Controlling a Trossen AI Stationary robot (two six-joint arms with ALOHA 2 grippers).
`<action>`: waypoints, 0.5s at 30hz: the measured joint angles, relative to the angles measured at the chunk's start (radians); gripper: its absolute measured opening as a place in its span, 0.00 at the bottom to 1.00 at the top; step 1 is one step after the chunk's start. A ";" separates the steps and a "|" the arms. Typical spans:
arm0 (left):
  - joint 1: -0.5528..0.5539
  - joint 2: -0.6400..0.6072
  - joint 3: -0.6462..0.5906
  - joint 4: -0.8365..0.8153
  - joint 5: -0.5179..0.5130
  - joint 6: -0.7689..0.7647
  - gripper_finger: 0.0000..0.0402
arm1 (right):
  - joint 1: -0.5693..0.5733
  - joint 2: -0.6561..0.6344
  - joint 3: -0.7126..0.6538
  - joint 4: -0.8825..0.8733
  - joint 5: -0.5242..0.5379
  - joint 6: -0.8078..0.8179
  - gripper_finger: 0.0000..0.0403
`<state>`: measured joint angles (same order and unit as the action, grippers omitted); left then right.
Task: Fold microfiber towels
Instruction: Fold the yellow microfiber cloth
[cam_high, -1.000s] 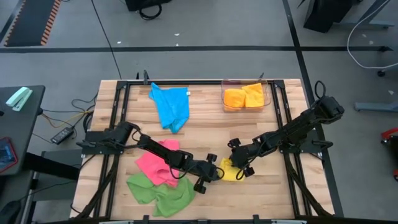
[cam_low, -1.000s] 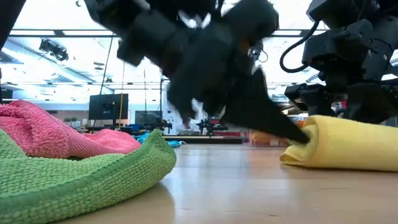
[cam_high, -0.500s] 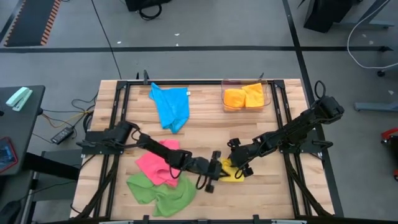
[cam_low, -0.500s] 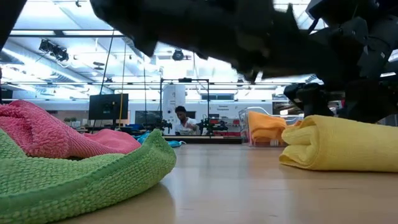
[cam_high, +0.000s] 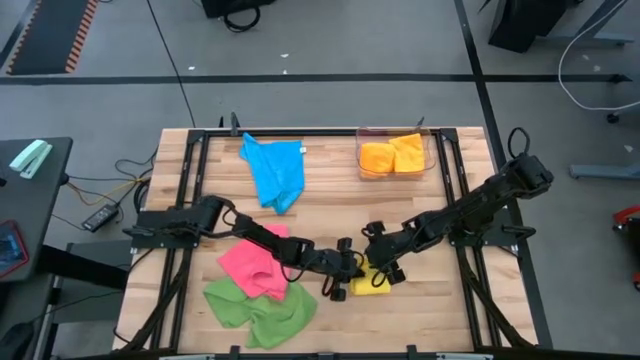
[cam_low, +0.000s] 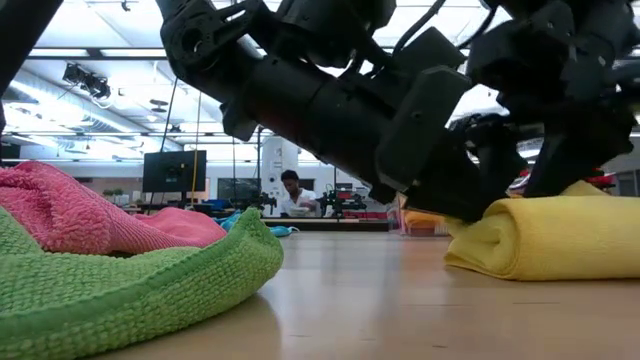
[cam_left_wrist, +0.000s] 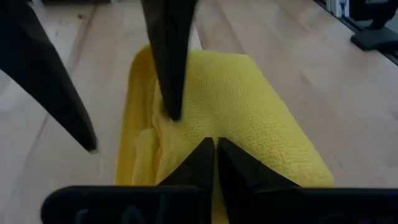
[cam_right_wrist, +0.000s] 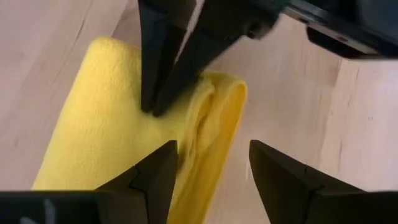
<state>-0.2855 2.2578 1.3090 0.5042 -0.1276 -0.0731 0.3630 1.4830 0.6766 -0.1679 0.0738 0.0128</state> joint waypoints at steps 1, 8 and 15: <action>-0.001 0.000 0.000 -0.005 0.000 0.000 0.08 | 0.000 0.000 0.021 -0.043 0.000 0.009 0.52; -0.005 -0.004 0.000 -0.039 0.000 0.002 0.03 | 0.056 0.000 0.093 -0.078 -0.047 0.066 0.52; -0.024 -0.028 0.001 -0.087 0.001 -0.004 0.05 | 0.206 0.000 0.067 0.057 0.059 0.163 0.51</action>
<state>-0.3099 2.2299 1.3104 0.4168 -0.1268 -0.0771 0.5689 1.4826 0.7435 -0.1106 0.1327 0.1761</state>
